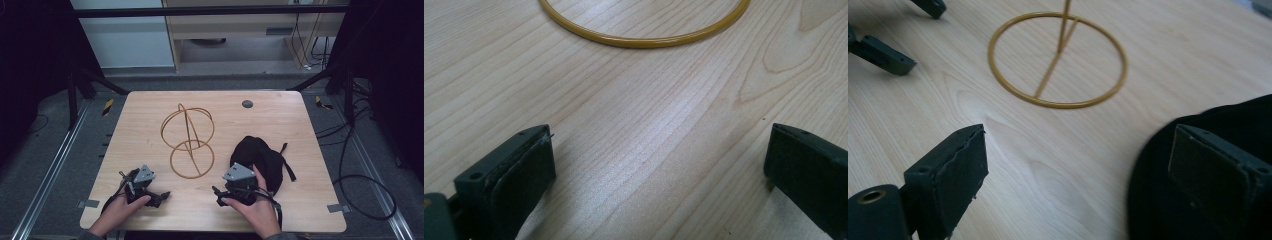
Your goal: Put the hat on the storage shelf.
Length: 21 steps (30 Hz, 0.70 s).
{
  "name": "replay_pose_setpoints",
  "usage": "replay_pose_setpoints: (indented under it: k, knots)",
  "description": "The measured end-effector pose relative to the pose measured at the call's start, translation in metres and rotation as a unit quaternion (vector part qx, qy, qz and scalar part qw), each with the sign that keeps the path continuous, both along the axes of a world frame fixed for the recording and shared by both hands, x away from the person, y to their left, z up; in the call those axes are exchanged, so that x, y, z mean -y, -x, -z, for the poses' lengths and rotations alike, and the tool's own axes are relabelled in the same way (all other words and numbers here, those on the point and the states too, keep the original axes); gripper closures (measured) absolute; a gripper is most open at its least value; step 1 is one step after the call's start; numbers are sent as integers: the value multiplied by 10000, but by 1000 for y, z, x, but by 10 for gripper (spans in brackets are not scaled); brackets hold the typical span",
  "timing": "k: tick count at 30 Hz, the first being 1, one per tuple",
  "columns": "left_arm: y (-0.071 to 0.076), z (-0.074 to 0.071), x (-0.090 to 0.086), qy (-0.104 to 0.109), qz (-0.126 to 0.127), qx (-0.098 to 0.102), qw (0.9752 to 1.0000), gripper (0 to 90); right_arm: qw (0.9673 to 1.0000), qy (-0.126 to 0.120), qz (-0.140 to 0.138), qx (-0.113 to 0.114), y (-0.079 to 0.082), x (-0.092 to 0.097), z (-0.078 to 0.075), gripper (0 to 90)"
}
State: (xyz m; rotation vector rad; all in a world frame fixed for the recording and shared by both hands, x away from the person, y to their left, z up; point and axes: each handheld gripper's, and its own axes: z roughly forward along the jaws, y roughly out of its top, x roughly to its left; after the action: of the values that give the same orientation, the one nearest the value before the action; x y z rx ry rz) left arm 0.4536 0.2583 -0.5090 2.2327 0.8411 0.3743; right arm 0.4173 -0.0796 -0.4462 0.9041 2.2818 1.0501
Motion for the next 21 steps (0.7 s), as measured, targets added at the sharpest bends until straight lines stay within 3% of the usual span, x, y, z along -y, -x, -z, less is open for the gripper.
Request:
replay_pose_setpoints:
  k: [2, 5, 7, 10, 12, 14, 16, 17, 19, 21]
  knots:
    - [0, 0, 0, 0, 4, 1, 10000, 0, 9999, 129, 34, 1, 0, 3, -7, 84]
    - [0, 0, 0, -4, 16, -1, 10000, 0, 9983, 569, 103, -73, -5, 13, -28, 79]
    - [0, 0, 0, -5, 23, -1, 10000, 0, 9948, 970, 246, -181, -17, 26, -47, 104]
    - [0, 0, 0, -5, 29, 0, 10000, 0, 9938, 1040, 288, -284, -24, 33, -57, 111]
    - [0, 0, 0, -4, 28, -1, 10000, 0, 9906, 1206, 391, -512, -36, 40, -68, 111]
    - [0, 0, 0, -3, 26, -1, 10000, 0, 9879, 1389, 415, -544, -44, 45, -76, 130]
    - [0, 0, 0, -4, 23, -1, 10000, 0, 9871, 1417, 437, -610, -47, 47, -80, 130]
    - [0, 0, 0, -4, 24, -1, 10000, 0, 9852, 1458, 362, -828, -56, 53, -88, 135]
    - [0, 0, 0, -4, 24, -2, 10000, 0, 9845, 1481, 379, -866, -58, 55, -90, 147]
    - [0, 0, 0, -5, 26, -1, 10000, 0, 9815, 1627, 401, -926, -64, 58, -95, 151]
